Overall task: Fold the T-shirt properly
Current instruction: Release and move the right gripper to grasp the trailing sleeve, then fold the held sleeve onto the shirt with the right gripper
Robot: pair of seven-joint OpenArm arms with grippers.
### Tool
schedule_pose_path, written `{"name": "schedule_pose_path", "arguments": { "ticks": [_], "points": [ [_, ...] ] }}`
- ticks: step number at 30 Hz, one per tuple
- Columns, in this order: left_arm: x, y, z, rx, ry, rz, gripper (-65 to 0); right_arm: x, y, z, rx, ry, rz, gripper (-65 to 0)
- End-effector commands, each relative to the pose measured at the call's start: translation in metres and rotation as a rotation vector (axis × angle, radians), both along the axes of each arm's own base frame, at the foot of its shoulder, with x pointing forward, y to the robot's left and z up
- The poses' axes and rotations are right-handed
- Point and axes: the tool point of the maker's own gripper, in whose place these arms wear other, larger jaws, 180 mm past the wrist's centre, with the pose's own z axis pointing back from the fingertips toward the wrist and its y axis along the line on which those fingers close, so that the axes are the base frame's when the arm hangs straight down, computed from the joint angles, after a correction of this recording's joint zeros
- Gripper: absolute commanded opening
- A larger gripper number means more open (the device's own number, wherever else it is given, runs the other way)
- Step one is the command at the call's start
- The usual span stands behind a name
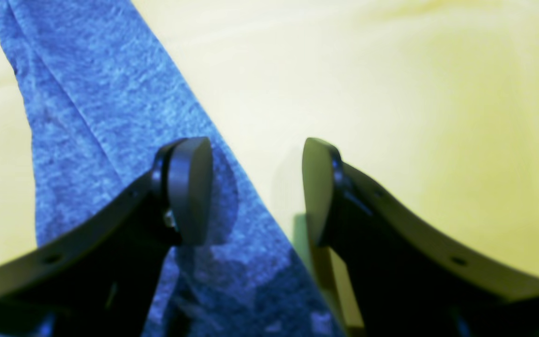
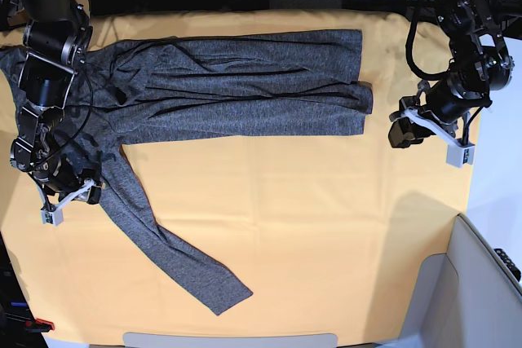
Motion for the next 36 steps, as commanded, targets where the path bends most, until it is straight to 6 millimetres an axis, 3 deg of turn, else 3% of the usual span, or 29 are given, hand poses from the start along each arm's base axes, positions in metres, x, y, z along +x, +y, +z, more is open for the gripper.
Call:
{"name": "schedule_pose_path", "arguments": {
  "ticks": [1,10,14,16,19,23,27,30,36],
  "points": [
    [0.003,0.002,0.009,0.009,-0.029,-0.004,-46.5,0.008,-0.002,0.013,-0.007,-0.026,0.006,-33.8],
    [0.001,0.002,0.006,0.009,-0.021,-0.004,-46.5,-0.002,0.020,-0.008,0.006,0.013,0.042,-34.7],
    [0.001,0.002,0.006,0.009,-0.021,-0.004,-46.5,-0.003,0.033,-0.015,-0.035,0.040,0.107,-49.0],
    [0.001,0.002,0.006,0.009,-0.021,-0.004,-46.5,-0.004,0.040,-0.019,-0.061,0.058,0.145,-63.6],
    [0.001,0.002,0.007,0.009,-0.024,-0.003,-46.5,-0.005,0.052,-0.022,-0.102,0.073,0.207,-65.0],
    [0.001,-0.001,0.006,-0.003,-0.024,-0.001,-46.5,-0.004,0.059,-0.009,-0.143,0.017,0.242,-65.0],
    [0.001,-0.008,0.004,-0.032,-0.021,0.004,-46.6,-0.011,0.066,0.026,-0.239,-0.104,0.296,-65.0],
    [0.000,-0.009,0.003,-0.032,-0.019,0.001,-46.6,-0.032,0.069,0.053,-0.337,-0.191,0.344,-65.0],
    [0.000,-0.009,0.002,-0.032,-0.016,0.000,-46.6,-0.093,0.108,0.094,-0.440,-0.331,0.441,-65.0]
  ]
}}
